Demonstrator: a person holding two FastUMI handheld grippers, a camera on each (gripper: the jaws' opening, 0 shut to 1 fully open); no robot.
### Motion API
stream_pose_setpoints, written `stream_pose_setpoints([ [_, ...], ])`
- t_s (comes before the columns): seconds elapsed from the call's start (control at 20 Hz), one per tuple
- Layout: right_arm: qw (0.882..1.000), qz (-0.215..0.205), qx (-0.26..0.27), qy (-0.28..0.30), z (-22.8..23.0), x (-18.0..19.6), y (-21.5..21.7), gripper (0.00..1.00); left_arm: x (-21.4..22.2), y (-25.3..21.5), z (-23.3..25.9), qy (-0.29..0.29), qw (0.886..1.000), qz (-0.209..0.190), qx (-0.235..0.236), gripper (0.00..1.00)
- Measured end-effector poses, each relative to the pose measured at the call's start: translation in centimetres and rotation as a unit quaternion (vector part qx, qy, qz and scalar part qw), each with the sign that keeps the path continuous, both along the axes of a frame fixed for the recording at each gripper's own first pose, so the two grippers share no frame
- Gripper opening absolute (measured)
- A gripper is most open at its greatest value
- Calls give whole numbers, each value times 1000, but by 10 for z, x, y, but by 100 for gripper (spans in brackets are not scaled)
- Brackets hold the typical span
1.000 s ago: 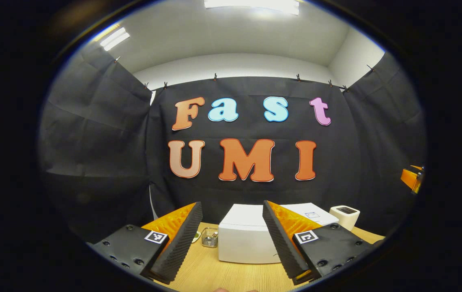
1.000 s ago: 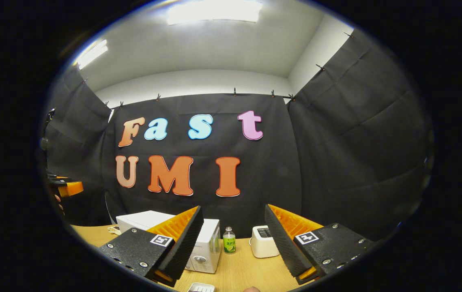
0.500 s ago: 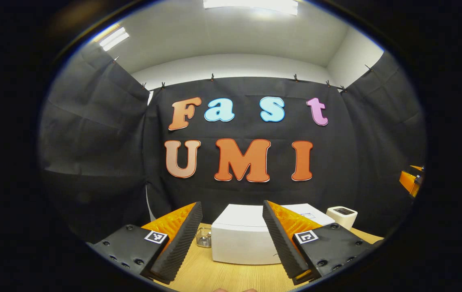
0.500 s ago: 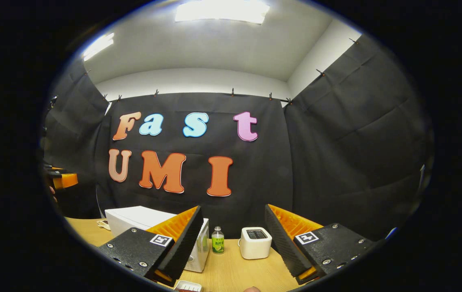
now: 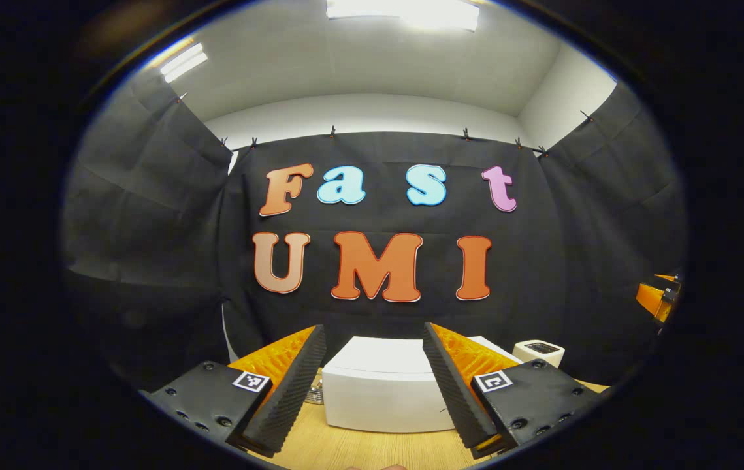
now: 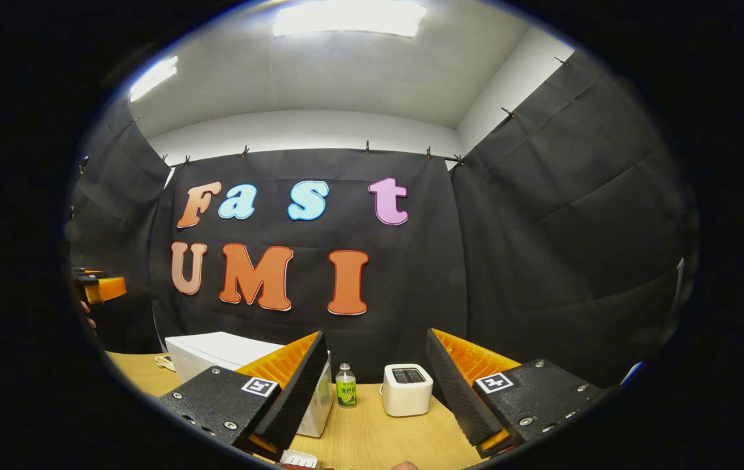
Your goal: Open the microwave oven with the left hand, put the food in, and close the microwave oven.
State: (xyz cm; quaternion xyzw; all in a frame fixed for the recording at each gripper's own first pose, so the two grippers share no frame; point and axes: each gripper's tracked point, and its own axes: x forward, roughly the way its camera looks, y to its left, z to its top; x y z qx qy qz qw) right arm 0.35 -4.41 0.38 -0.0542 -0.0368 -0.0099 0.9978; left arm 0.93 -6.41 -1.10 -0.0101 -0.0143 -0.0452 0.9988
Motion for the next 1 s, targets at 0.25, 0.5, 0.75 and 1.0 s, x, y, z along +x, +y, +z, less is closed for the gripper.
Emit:
stream_pose_setpoints([
  [0.25,1000,3,-4,4,-10,-1,-4,94,0,-36,-19,4,1000,-28,5,98],
  [0.5,1000,3,-5,19,-28,-4,-13,94,3,-81,-63,44,997,-70,5,98],
  [0.75,1000,1,-16,25,-44,-10,-23,94,8,-130,-106,79,991,-110,6,98],
  [1.0,999,-5,-11,35,-62,-17,-39,94,15,-170,-154,108,985,-131,6,98],
])
